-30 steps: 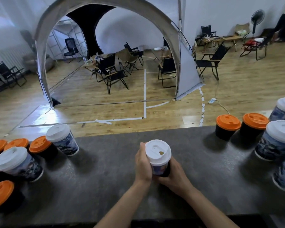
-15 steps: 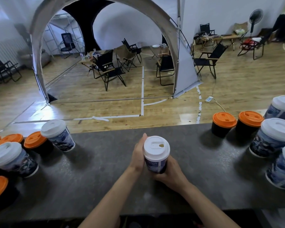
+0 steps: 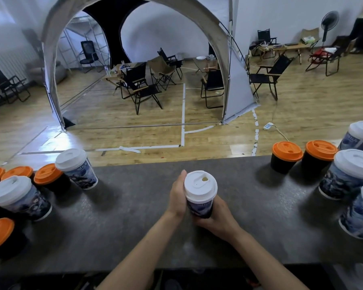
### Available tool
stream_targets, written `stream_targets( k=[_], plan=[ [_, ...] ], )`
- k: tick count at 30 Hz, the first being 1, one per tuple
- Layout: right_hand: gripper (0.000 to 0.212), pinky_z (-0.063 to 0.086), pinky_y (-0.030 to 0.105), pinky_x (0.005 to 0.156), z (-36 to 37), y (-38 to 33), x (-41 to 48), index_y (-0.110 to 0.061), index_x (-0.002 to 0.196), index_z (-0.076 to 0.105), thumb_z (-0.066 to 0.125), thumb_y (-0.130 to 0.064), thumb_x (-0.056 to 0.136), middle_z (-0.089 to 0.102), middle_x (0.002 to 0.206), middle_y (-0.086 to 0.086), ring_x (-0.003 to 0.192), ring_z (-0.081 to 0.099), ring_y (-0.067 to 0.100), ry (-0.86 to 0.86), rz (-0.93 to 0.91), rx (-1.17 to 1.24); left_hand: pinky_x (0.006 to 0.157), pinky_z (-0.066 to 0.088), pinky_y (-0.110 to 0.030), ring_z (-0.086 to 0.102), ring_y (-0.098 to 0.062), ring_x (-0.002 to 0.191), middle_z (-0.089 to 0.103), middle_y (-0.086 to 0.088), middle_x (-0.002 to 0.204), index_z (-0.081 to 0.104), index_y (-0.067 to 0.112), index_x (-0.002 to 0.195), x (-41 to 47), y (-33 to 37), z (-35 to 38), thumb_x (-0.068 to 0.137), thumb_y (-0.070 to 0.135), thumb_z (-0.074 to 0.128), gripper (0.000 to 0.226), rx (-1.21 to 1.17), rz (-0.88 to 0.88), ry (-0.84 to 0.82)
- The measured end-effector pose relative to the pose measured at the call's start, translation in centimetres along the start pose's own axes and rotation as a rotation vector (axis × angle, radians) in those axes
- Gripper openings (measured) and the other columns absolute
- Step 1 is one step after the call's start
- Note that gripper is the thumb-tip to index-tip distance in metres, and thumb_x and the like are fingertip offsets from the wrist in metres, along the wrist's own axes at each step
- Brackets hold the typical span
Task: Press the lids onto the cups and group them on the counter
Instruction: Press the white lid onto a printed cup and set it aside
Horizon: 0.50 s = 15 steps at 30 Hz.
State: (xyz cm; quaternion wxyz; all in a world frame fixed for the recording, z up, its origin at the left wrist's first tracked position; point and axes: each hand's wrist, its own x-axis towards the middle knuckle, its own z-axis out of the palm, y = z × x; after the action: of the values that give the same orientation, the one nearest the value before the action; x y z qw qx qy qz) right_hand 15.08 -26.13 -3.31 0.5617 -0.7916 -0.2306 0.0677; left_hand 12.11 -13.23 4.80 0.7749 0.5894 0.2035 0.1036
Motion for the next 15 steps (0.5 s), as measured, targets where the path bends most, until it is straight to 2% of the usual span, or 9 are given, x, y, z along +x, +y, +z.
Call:
stream_targets(
  k=[2,4,9,11,13,15],
  plan=[
    [0.085,0.049,0.03,0.107,0.1,-0.2,0.1,-0.025,0.143,0.053,0.092,-0.032,0.068,0.061,0.14,-0.019,0.132,0.056,0.002,-0.004,-0.021,0.007,0.062,0.05,-0.01,0.069,0.005,0.068,0.075,0.013,0.067,0.071,0.015,0.078,-1.4,0.0,0.7,0.111,0.022,0.033,0.05,0.037,0.08,0.054],
    [0.086,0.048,0.03,0.108,0.1,-0.3,0.2,-0.022,0.144,0.052,0.092,-0.031,0.068,0.061,0.141,-0.018,0.133,0.055,0.003,-0.002,-0.018,0.013,0.061,0.048,-0.008,0.068,0.008,0.067,0.074,0.017,0.066,0.07,0.017,0.08,-1.6,-0.6,0.6,0.111,0.022,0.033,0.048,0.047,0.122,0.055],
    [0.075,0.052,0.041,0.105,-0.1,0.0,-0.1,-0.026,0.134,0.06,0.088,-0.031,0.065,0.066,0.132,-0.021,0.125,0.059,-0.002,0.0,0.008,0.007,0.082,0.055,-0.027,0.072,-0.02,0.091,0.077,-0.013,0.097,0.075,0.003,0.099,0.5,0.9,-0.6,0.109,0.036,0.037,0.052,0.089,-0.017,-0.09],
    [0.077,0.051,0.039,0.106,-0.1,-0.2,0.0,-0.027,0.137,0.057,0.089,-0.029,0.066,0.064,0.135,-0.02,0.127,0.058,0.0,-0.012,-0.007,0.016,0.084,0.052,-0.031,0.071,-0.019,0.091,0.077,-0.012,0.095,0.077,0.006,0.091,0.6,0.4,-0.5,0.106,0.038,0.045,0.048,0.063,0.012,-0.022],
    [0.086,0.049,0.03,0.107,-0.1,-0.5,0.0,-0.026,0.143,0.051,0.092,-0.03,0.067,0.061,0.14,-0.018,0.131,0.056,0.001,-0.006,-0.025,0.039,0.076,0.053,-0.024,0.071,-0.01,0.082,0.078,-0.001,0.084,0.076,0.011,0.085,0.1,-0.4,0.3,0.11,0.031,0.04,0.047,0.047,0.067,0.098],
    [0.087,0.049,0.02,0.103,-0.2,-0.9,0.0,-0.029,0.141,0.049,0.091,-0.035,0.065,0.061,0.139,-0.019,0.129,0.056,0.0,0.004,-0.019,0.062,0.073,0.054,-0.02,0.072,-0.005,0.081,0.078,0.004,0.084,0.075,0.015,0.09,-1.0,-1.0,1.3,0.111,0.029,0.034,0.048,0.04,0.138,0.196]
  ],
)
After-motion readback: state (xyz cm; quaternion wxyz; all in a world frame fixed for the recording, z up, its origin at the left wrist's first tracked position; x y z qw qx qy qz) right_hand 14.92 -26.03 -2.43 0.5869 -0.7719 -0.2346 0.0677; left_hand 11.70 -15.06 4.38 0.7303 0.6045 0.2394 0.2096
